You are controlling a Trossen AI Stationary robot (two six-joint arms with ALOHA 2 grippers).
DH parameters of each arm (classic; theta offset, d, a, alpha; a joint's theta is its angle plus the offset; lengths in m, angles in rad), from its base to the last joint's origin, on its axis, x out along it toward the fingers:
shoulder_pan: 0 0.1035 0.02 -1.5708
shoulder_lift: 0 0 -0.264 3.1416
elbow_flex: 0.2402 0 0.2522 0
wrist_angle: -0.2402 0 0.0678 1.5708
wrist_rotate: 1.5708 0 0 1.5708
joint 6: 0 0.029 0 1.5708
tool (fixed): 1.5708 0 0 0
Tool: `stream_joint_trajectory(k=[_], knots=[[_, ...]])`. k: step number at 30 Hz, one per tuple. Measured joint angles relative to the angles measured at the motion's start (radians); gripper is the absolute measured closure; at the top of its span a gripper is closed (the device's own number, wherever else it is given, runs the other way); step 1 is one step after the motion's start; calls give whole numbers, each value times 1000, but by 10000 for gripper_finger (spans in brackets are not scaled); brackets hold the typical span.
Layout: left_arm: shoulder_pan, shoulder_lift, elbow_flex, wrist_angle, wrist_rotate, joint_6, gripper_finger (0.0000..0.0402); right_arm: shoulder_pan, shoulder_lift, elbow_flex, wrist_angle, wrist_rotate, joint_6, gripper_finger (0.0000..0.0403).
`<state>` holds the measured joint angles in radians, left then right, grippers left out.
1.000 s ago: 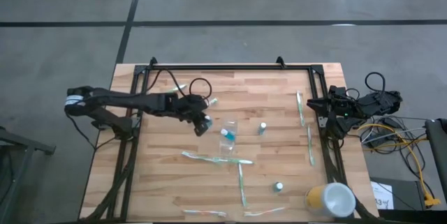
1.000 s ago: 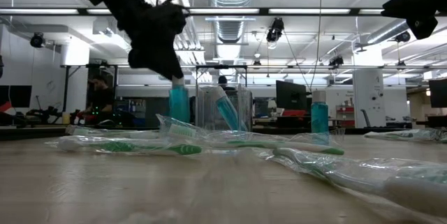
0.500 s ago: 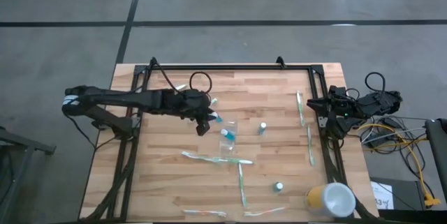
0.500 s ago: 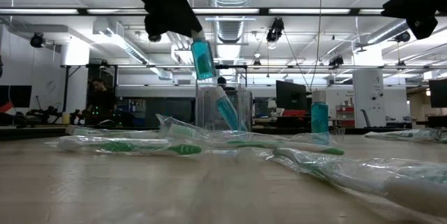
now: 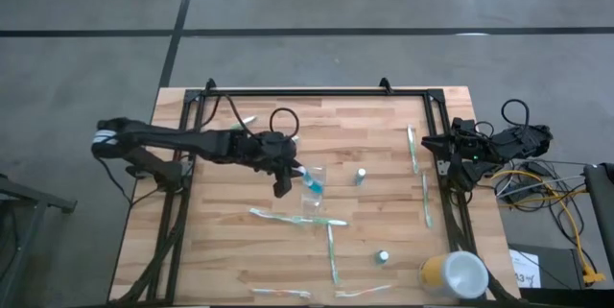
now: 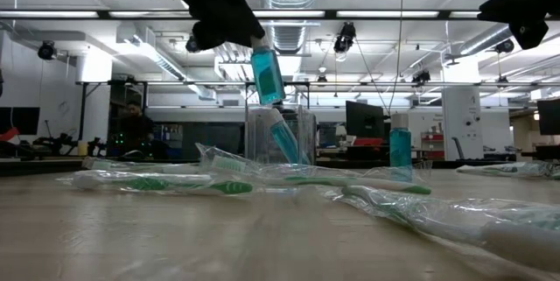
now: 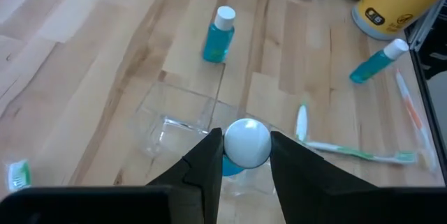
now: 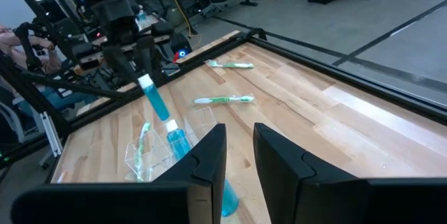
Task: Pick & Place toothbrushing station
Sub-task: Put the blue bottle into the middle of the transparent organizer
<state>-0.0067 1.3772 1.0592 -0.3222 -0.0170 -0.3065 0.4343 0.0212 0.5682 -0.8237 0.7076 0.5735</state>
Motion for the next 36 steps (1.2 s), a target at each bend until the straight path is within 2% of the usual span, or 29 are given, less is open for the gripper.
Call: stream_joint_trajectory(k=[8, 14, 36], knots=[[0, 44, 1, 20, 1, -1, 290, 0, 0, 0, 0, 0, 0, 323], [0, 62, 3, 25, -1, -2, 290, 0, 0, 0, 0, 0, 0, 331], [14, 63, 65, 8, -37, 78, 289, 0, 0, 0, 0, 0, 0, 324]])
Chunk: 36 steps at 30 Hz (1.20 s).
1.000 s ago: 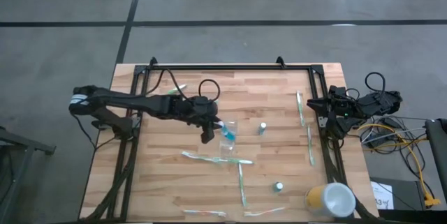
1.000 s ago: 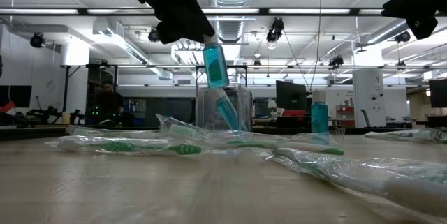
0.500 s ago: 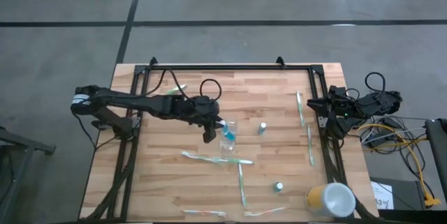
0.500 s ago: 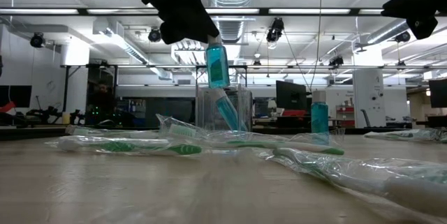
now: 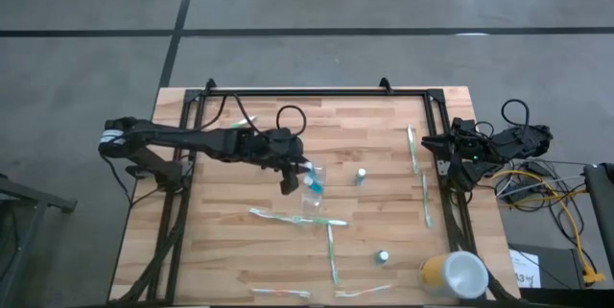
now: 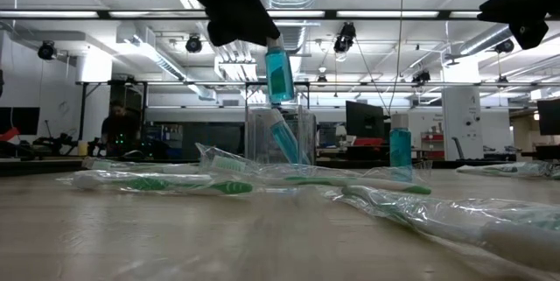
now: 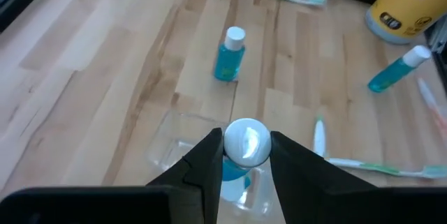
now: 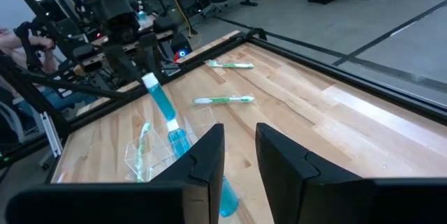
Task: Pick & Place toothbrushing station
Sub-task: Put the blue bottle into the middle of the transparent organizer
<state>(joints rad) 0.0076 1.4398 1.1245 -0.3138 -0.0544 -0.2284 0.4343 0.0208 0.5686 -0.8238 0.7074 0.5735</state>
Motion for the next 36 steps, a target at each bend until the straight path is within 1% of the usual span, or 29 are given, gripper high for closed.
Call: stream_joint_trajectory(k=[9, 15, 21, 31, 36], knots=[[13, 44, -2, -9, 0, 17, 289, 0, 0, 0, 0, 0, 0, 335], [17, 74, 0, 8, 18, 10, 289, 0, 0, 0, 0, 0, 0, 330], [18, 74, 0, 12, 18, -5, 289, 0, 0, 0, 0, 0, 0, 323], [18, 54, 3, 39, 21, -16, 289, 0, 0, 0, 0, 0, 0, 335], [19, 70, -7, 37, 24, -27, 289, 0, 0, 0, 0, 0, 0, 331]])
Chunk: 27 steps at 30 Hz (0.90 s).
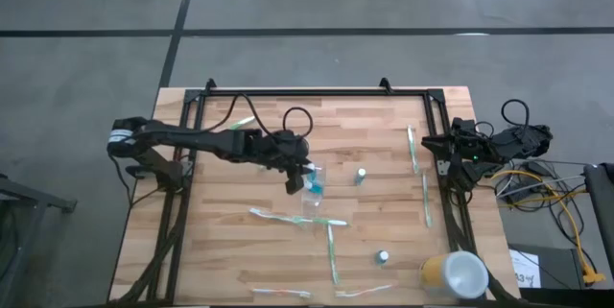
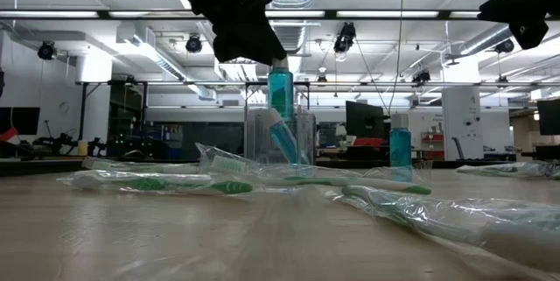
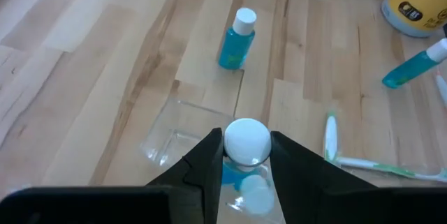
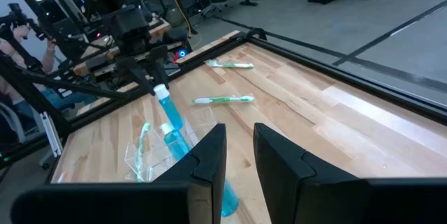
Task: Pick & Place toothbrushing station
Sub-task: Put the blue bottle into the middle of the transparent organizer
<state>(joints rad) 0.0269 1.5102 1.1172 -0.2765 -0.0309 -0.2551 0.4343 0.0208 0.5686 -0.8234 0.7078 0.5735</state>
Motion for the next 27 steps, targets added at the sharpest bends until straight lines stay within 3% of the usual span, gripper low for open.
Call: stream_joint_trajectory(k=[27], knots=[[0, 95, -27, -30, 37, -47, 289, 0, 0, 0, 0, 0, 0, 330]])
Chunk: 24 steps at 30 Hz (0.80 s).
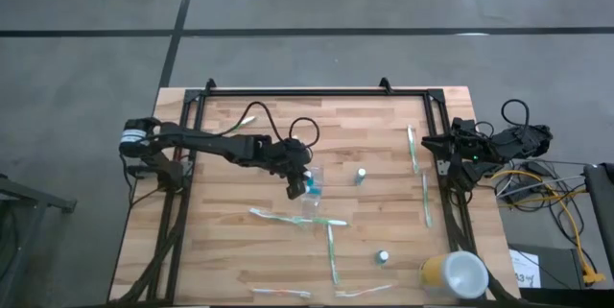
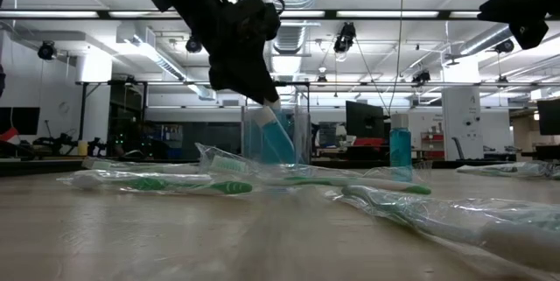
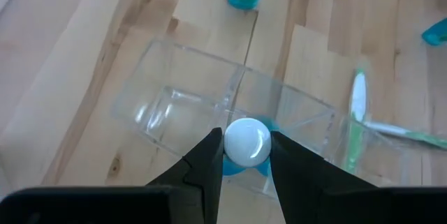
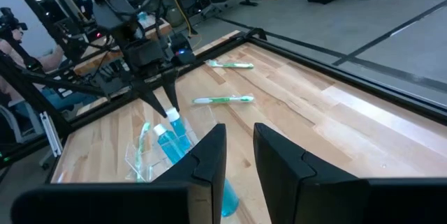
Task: Pick & Place toothbrushing station
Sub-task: Put the blue bottle into the middle of the transparent organizer, then put the white green toothbrush into the back side of the transparent organizer
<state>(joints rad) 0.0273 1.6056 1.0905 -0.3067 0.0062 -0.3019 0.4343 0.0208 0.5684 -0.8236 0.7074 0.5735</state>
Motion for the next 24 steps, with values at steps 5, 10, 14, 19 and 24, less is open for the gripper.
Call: stream_joint_trajectory(k=[5, 10, 14, 19, 24], knots=[[0, 0, 0, -6, 9, -3, 289, 0, 0, 0, 0, 0, 0, 323], [2, -1, 0, -8, 10, -8, 288, 0, 0, 0, 0, 0, 0, 327], [2, -2, 0, -8, 10, -10, 269, 0, 0, 0, 0, 0, 0, 333], [1, -2, 0, -8, 10, -10, 233, 0, 0, 0, 0, 0, 0, 334], [2, -2, 0, -7, 13, -11, 223, 0, 0, 0, 0, 0, 0, 326]])
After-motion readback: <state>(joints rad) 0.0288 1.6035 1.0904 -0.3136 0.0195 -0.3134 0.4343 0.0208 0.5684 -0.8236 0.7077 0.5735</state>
